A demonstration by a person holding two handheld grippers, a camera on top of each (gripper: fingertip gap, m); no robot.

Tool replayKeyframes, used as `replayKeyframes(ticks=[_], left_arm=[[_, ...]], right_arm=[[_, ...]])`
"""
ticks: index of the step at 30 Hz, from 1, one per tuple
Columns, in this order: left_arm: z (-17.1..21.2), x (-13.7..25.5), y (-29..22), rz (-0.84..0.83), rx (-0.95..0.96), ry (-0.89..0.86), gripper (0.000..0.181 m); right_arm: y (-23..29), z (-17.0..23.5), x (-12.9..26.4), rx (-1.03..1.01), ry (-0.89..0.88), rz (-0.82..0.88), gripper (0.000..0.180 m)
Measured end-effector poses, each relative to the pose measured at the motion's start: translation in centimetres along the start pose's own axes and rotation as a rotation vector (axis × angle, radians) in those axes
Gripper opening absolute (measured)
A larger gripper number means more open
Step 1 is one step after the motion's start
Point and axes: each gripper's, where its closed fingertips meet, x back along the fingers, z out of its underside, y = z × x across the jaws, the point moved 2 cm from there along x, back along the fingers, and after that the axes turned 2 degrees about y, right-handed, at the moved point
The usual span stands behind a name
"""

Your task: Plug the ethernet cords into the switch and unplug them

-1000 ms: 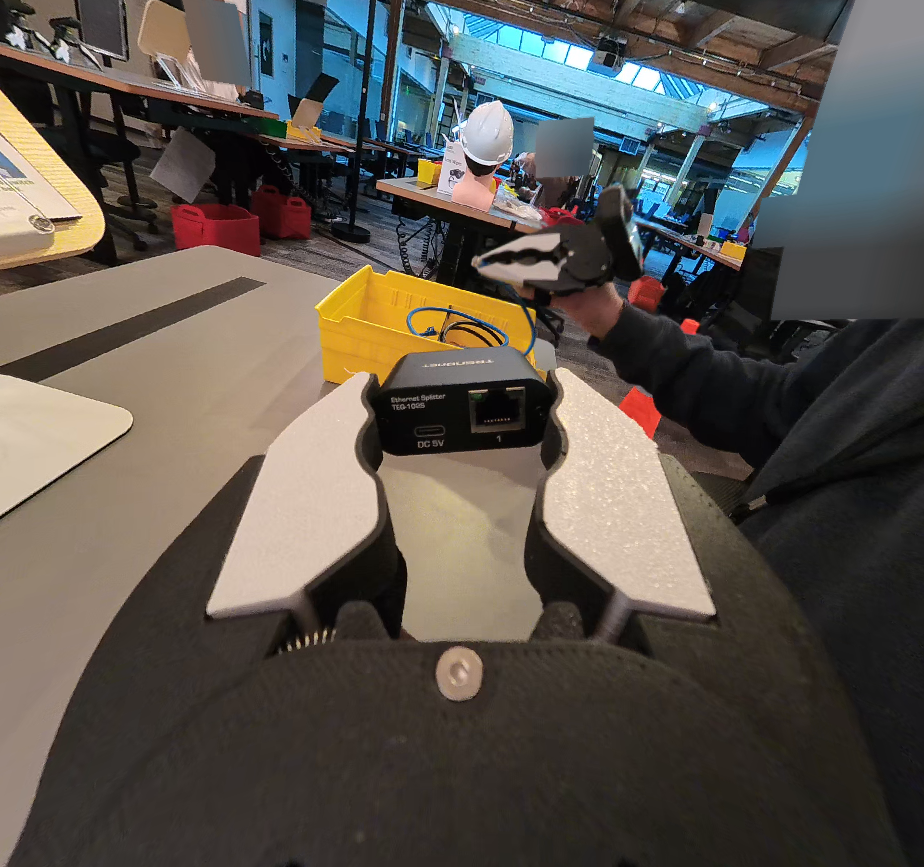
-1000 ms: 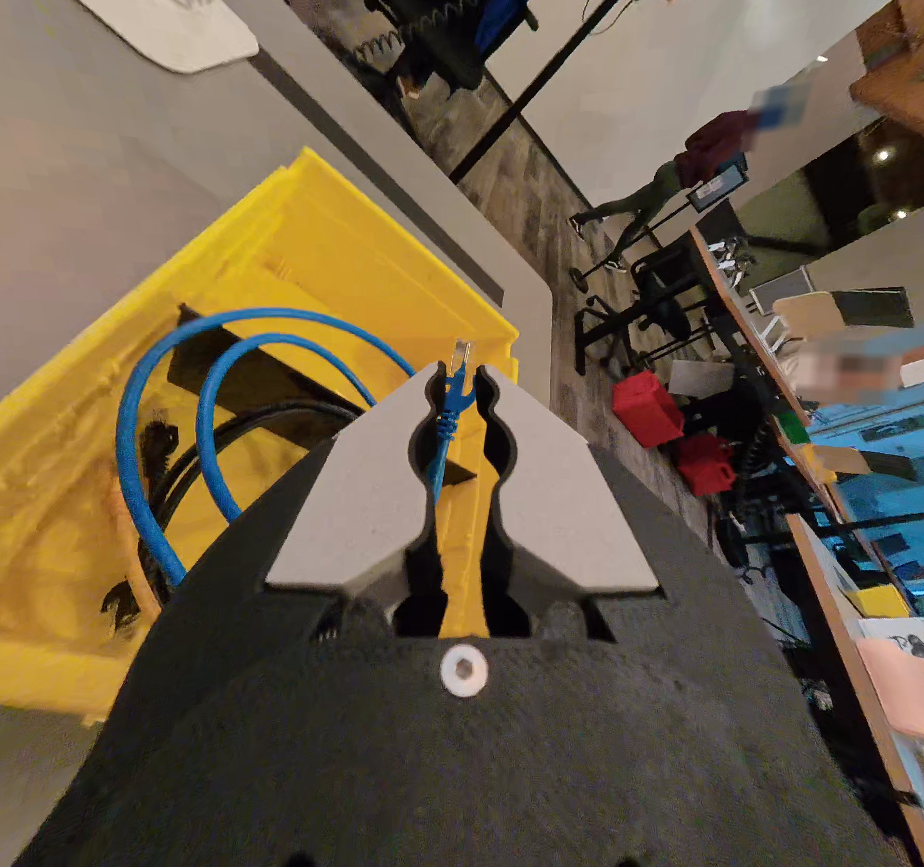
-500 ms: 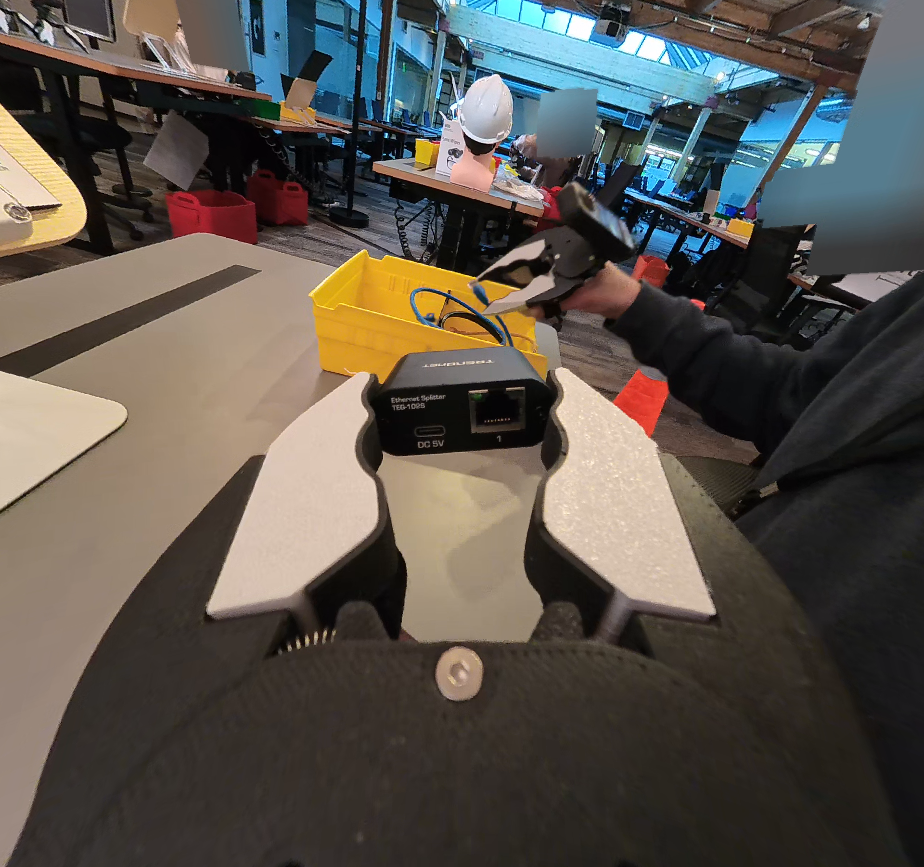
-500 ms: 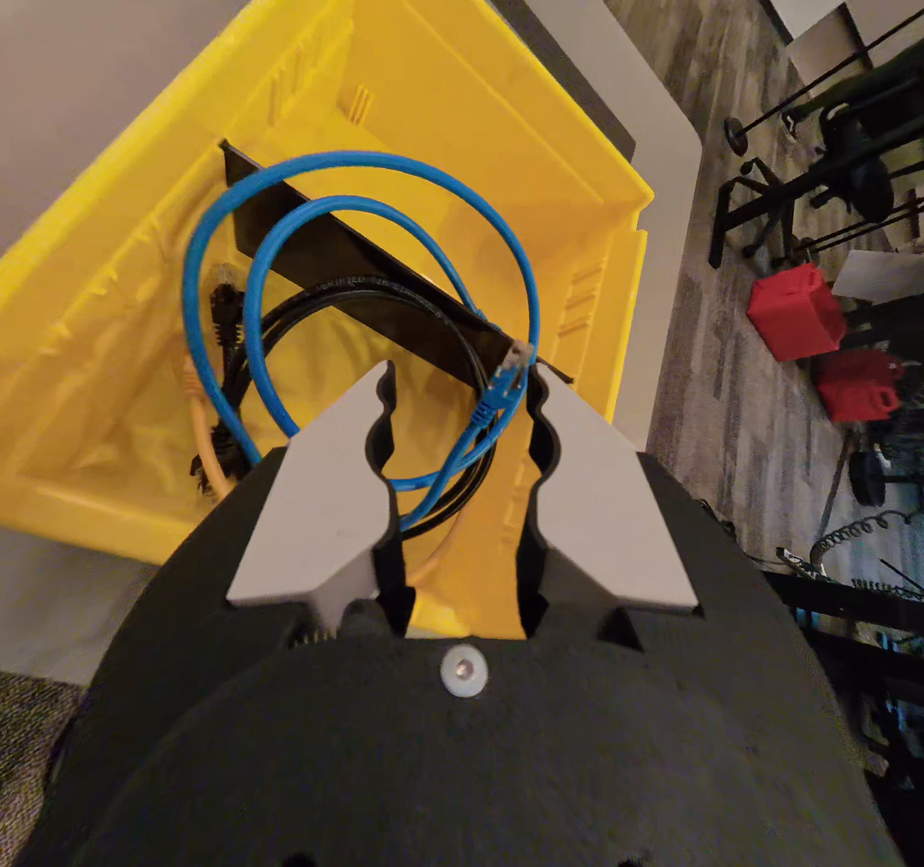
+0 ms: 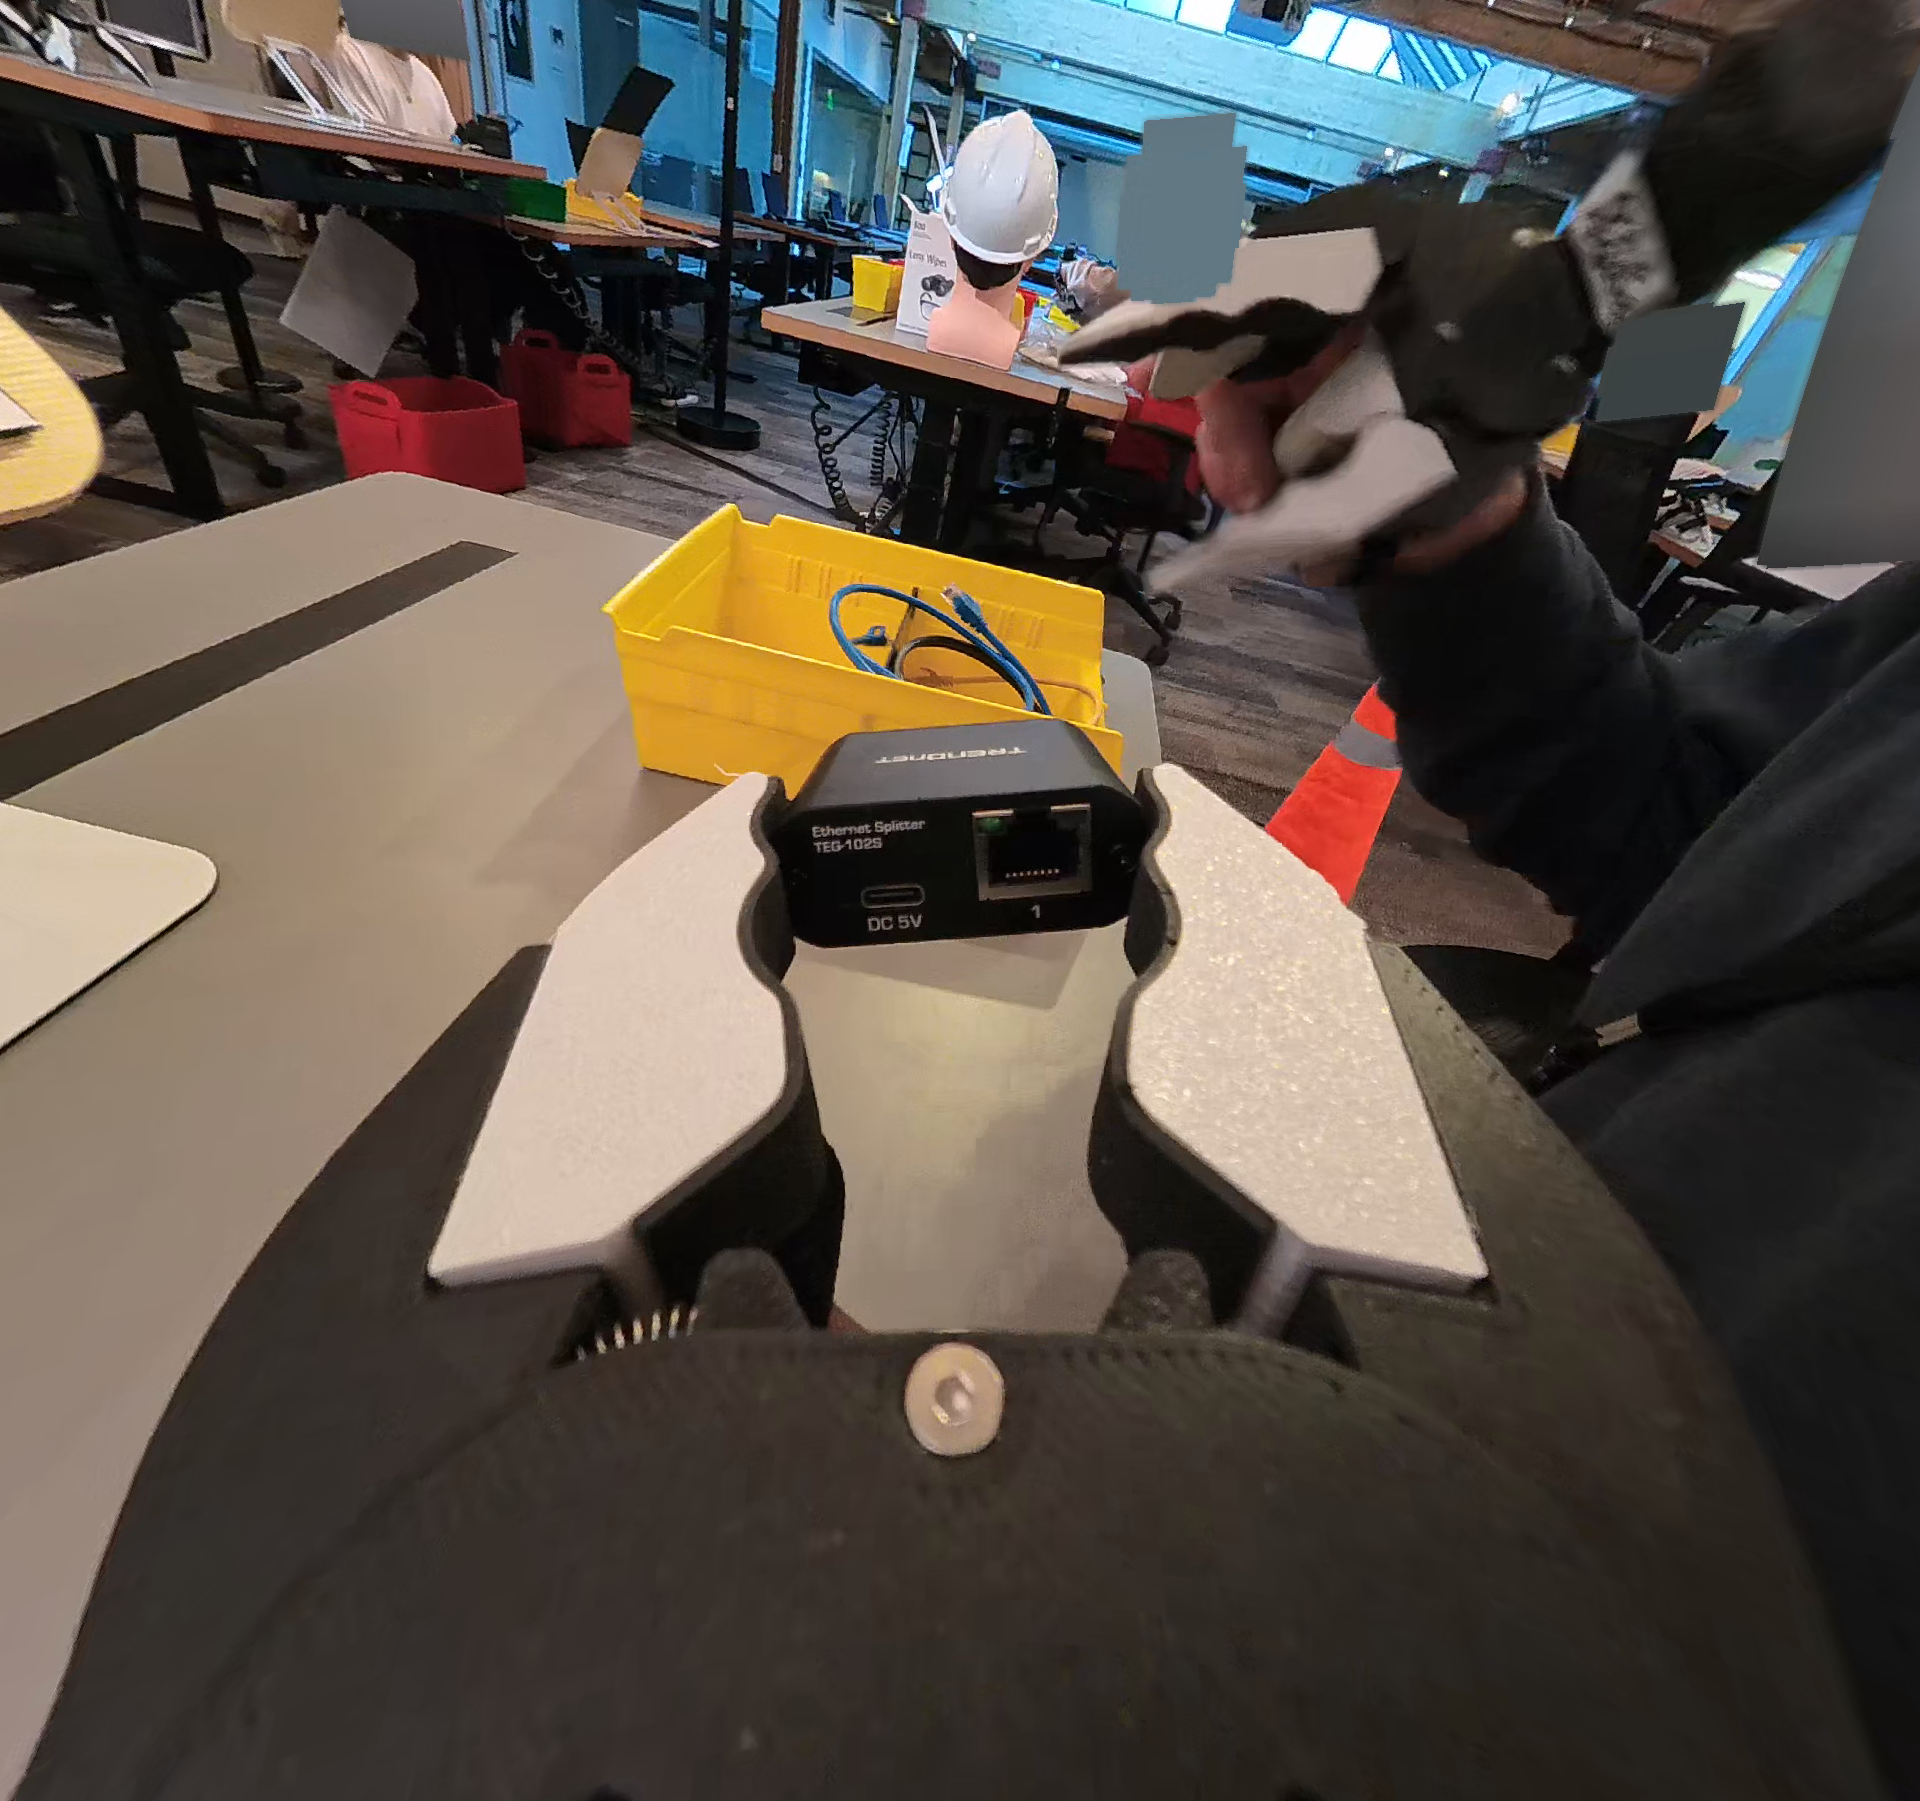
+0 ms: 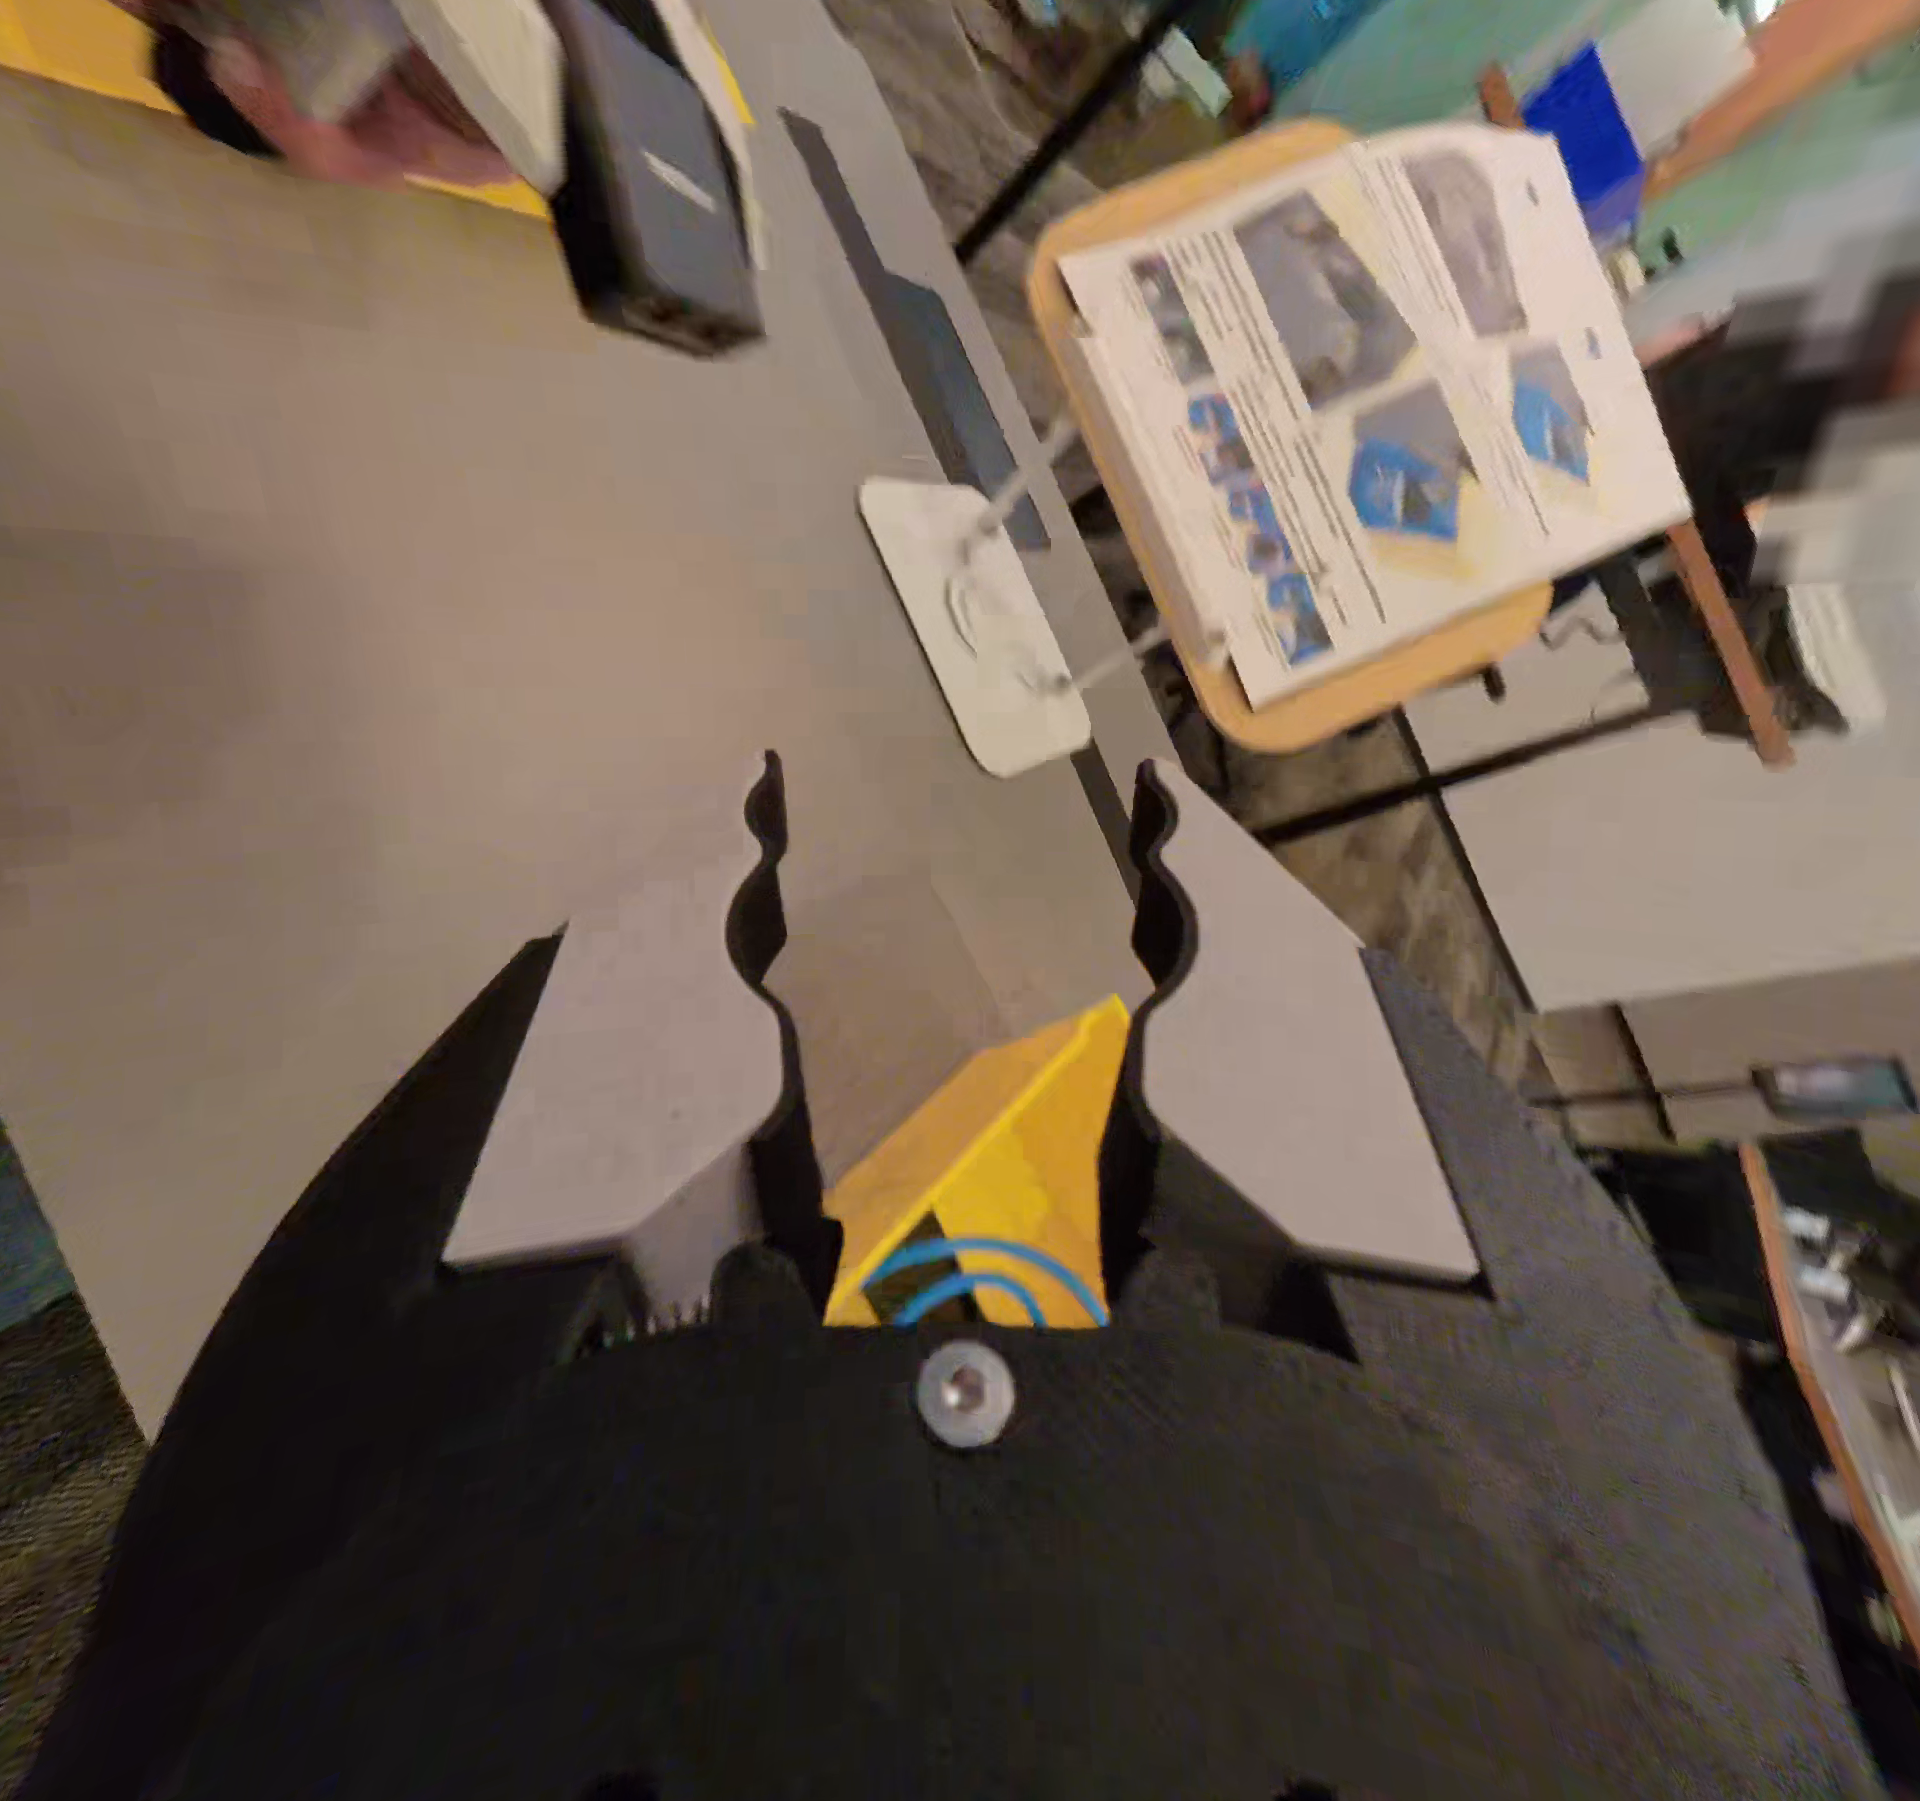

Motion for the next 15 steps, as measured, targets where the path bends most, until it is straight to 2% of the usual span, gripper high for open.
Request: replayKeyframes(ticks=[3,7,9,10,15], left_arm=[[0.3,-0.5,-0.6,0.017,0.014,0.006,0.062],[0.5,-0.8,-1.3,0.041,0.029,0.007,0.062],[0.5,-1.0,-1.7,0.062,0.044,0.001,0.062],[0.5,-1.0,-1.7,0.063,0.053,0.000,0.062],[0.8,-1.4,-1.8,0.126,0.142,-0.015,0.063]], right_arm=[[4.4,-4.2,-3.8,0.209,-0.069,-0.080,0.067],[6.9,-6.3,-7.6,0.398,-0.105,-0.048,0.058],[7.1,-7.4,-8.4,0.445,-0.149,0.004,0.032],[7.0,-7.6,-8.5,0.471,-0.156,0.042,0.026],[6.7,-7.3,-7.8,0.416,-0.155,-0.017,0.022]])
